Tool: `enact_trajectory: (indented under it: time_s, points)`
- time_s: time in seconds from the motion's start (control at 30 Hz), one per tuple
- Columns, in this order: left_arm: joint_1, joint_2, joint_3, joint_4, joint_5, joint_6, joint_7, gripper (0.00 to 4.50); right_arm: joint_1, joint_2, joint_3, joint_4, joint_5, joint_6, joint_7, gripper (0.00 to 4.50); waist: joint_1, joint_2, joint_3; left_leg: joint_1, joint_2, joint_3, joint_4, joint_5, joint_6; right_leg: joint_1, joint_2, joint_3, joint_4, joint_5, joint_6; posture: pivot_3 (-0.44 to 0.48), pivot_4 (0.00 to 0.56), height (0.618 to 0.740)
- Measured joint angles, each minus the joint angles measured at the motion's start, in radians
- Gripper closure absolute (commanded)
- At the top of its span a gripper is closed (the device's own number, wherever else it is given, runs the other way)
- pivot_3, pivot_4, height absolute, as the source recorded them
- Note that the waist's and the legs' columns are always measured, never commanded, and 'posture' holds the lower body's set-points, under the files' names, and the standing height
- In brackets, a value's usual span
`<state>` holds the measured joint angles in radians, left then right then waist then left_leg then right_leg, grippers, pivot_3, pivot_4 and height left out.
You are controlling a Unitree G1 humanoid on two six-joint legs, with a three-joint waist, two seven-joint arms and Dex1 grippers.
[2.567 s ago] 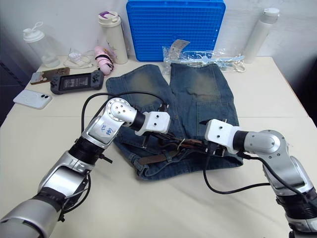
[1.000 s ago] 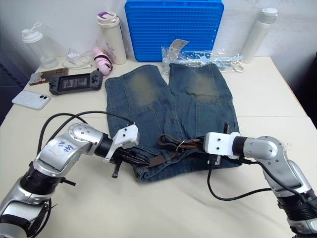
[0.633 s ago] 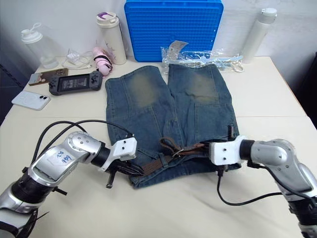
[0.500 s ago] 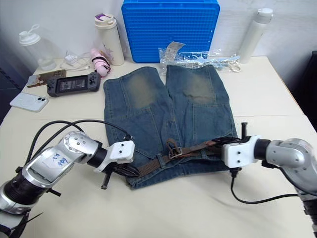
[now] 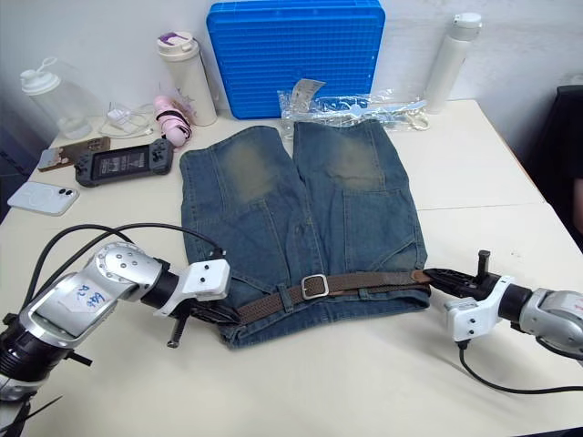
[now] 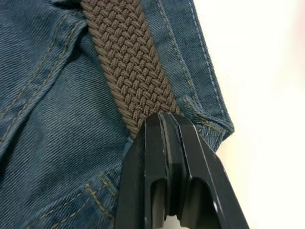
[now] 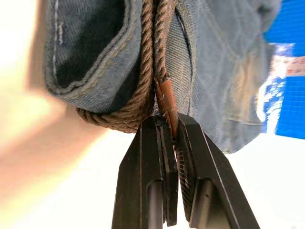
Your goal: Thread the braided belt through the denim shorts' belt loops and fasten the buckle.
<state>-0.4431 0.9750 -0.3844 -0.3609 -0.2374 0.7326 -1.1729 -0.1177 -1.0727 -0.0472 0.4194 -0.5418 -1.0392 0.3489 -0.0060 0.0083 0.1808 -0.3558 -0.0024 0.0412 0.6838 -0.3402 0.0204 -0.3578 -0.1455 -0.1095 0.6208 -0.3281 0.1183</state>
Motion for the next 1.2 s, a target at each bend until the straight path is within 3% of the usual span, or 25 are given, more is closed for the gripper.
enact_trajectory:
  time_s: [0.3,0.37,0.4,0.5,0.63,0.7,0.73,0.8,0.93,1.1,1.2]
  points:
    - [0.051,0.041,0.054,0.025,-0.015,-0.045,-0.009,4.46,-0.011,-0.001,0.055,0.005,-0.017,-0.006,-0.084,4.50,0.001,0.001,-0.001,0.004,0.009,0.000,0.000,-0.002,-0.009,-0.001,0.005,0.002,0.007,-0.008,-0.009,0.000,0.150,0.693]
    - [0.057,0.037,0.066,0.037,-0.033,-0.039,-0.009,4.50,-0.001,-0.001,0.072,-0.009,0.047,0.006,-0.050,3.65,0.001,0.001,-0.001,0.004,0.012,0.000,0.000,-0.003,-0.010,-0.001,0.011,0.003,0.007,-0.008,-0.010,0.000,0.150,0.693]
    - [0.057,0.021,0.081,0.055,-0.050,-0.020,-0.009,3.78,0.010,-0.001,0.074,-0.016,0.087,0.023,-0.027,3.29,0.002,0.001,-0.001,0.004,0.013,0.000,0.000,-0.003,-0.010,-0.001,0.012,0.003,0.007,-0.009,-0.010,0.000,0.150,0.693]
    - [0.057,-0.015,0.118,0.095,-0.113,0.049,-0.019,2.74,0.017,-0.016,0.074,-0.049,0.164,0.061,0.021,2.00,0.002,0.002,-0.001,0.003,0.013,0.000,0.000,-0.003,-0.010,-0.002,0.012,0.003,0.008,-0.009,-0.011,0.000,0.150,0.693]
    - [0.055,-0.020,0.172,0.151,-0.182,0.085,-0.051,0.92,0.028,-0.100,0.082,-0.136,0.414,0.135,0.204,0.01,0.005,-0.001,0.001,0.001,0.014,-0.001,0.001,-0.003,-0.010,-0.003,0.012,0.003,0.008,-0.008,-0.011,0.000,0.150,0.693]
    - [0.057,-0.009,0.196,0.173,-0.204,0.080,-0.077,0.18,0.040,-0.153,0.081,-0.163,0.558,0.191,0.317,0.00,0.005,-0.001,0.001,0.001,0.014,-0.002,0.001,-0.003,-0.010,-0.003,0.011,0.002,0.007,-0.008,-0.011,0.000,0.150,0.693]
    - [0.061,-0.002,0.213,0.180,-0.214,0.073,-0.092,0.08,0.044,-0.177,0.078,-0.174,0.627,0.228,0.373,0.00,0.005,-0.001,0.002,0.000,0.014,-0.002,0.001,-0.004,-0.010,-0.003,0.011,0.002,0.007,-0.008,-0.011,0.000,0.150,0.693]
    - [0.067,0.021,0.265,0.194,-0.248,0.044,-0.141,0.08,0.027,-0.221,0.051,-0.189,0.815,0.369,0.545,0.00,0.005,-0.004,0.004,0.000,0.015,-0.003,0.001,-0.004,-0.009,-0.002,0.009,0.001,0.007,-0.008,-0.011,0.000,0.150,0.693]
    - [0.067,0.020,0.353,0.233,-0.294,0.026,-0.171,0.08,-0.073,-0.216,0.019,-0.176,1.004,0.647,0.709,0.00,0.005,-0.005,0.005,-0.001,0.015,-0.003,0.001,-0.004,-0.009,-0.003,0.006,-0.001,0.005,-0.008,-0.011,0.000,0.150,0.693]
    - [0.052,-0.007,0.480,0.299,-0.377,0.086,-0.130,0.08,-0.165,-0.165,-0.029,-0.163,1.130,0.982,0.738,0.00,0.005,-0.005,0.006,-0.002,0.015,-0.005,0.001,-0.004,-0.009,-0.003,0.005,-0.004,0.007,-0.008,-0.011,0.000,0.150,0.693]
    - [0.080,-0.127,0.564,0.273,-0.378,0.072,0.056,0.08,-0.168,-0.065,-0.043,-0.230,1.184,1.175,0.678,0.00,0.013,-0.004,0.006,-0.006,0.013,-0.005,0.001,-0.005,-0.008,-0.004,0.004,-0.005,0.006,-0.007,-0.009,0.000,0.150,0.693]
